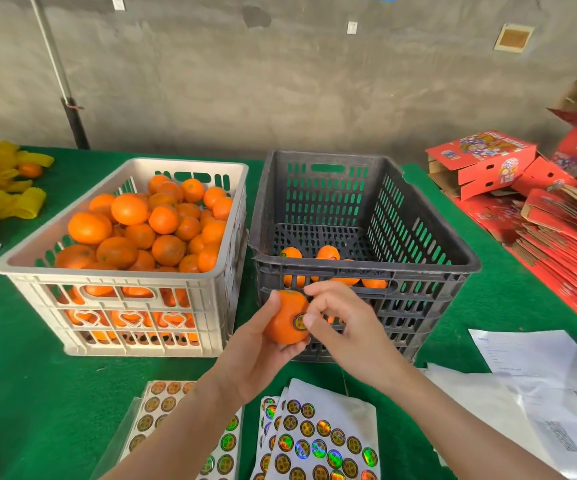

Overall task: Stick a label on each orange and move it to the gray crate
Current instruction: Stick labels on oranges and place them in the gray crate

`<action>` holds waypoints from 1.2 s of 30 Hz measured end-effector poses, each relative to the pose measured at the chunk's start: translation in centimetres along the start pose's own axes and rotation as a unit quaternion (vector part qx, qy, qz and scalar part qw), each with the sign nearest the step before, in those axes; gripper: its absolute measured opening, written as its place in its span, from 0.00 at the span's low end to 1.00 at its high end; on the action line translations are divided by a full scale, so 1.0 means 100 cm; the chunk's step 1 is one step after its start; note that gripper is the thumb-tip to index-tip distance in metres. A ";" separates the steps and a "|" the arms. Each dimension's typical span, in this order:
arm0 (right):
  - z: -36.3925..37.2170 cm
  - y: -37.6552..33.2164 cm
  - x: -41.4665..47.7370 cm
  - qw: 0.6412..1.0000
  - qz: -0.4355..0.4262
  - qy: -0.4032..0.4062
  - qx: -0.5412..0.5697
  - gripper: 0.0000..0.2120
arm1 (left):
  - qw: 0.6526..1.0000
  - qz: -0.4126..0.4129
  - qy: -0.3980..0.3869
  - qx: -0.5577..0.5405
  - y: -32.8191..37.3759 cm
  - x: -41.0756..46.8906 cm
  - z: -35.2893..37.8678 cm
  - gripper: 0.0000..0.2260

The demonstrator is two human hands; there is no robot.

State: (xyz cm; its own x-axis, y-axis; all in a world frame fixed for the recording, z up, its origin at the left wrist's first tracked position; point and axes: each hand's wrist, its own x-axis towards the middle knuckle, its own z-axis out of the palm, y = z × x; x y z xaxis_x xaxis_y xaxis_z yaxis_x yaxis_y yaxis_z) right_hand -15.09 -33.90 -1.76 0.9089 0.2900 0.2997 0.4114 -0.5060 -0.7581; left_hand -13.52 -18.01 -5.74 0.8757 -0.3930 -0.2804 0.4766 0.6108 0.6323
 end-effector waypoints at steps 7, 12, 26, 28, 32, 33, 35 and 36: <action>0.011 -0.009 -0.001 0.985 -0.040 0.031 -0.163 0.06 | 0.996 0.047 0.000 0.078 0.000 -0.004 0.002 0.27; 0.010 -0.015 -0.001 0.972 -0.031 0.085 -0.219 0.13 | 0.981 0.100 0.034 0.164 0.001 -0.014 0.005 0.29; -0.052 -0.026 0.110 0.987 -0.050 0.098 -0.114 0.33 | 0.757 0.385 0.106 0.516 0.091 0.038 0.056 0.20; -0.074 -0.004 0.151 0.982 0.059 0.017 -0.179 0.32 | 0.659 0.366 0.136 0.643 0.106 0.066 0.052 0.16; -0.075 0.059 0.191 0.822 0.200 -0.337 -0.413 0.31 | 0.551 0.265 0.127 0.781 0.110 0.095 0.037 0.15; -0.068 0.073 0.191 0.759 0.231 -0.407 -0.452 0.30 | 0.560 0.270 0.126 0.773 0.109 0.096 0.034 0.14; -0.060 0.099 0.186 0.683 0.250 -0.476 -0.495 0.25 | 0.588 0.292 0.127 0.743 0.107 0.097 0.029 0.13; -0.058 0.107 0.183 0.657 0.249 -0.505 -0.502 0.22 | 0.598 0.303 0.128 0.731 0.106 0.096 0.028 0.13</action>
State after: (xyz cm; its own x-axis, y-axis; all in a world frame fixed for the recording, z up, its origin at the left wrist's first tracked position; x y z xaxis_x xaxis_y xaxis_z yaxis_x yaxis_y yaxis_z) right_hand 6.38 -38.72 -1.03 0.6483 0.0205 -0.7611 0.3790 -0.8757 0.2992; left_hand -0.29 -17.20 0.30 0.9259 -0.1722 0.3363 -0.3471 -0.7391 0.5773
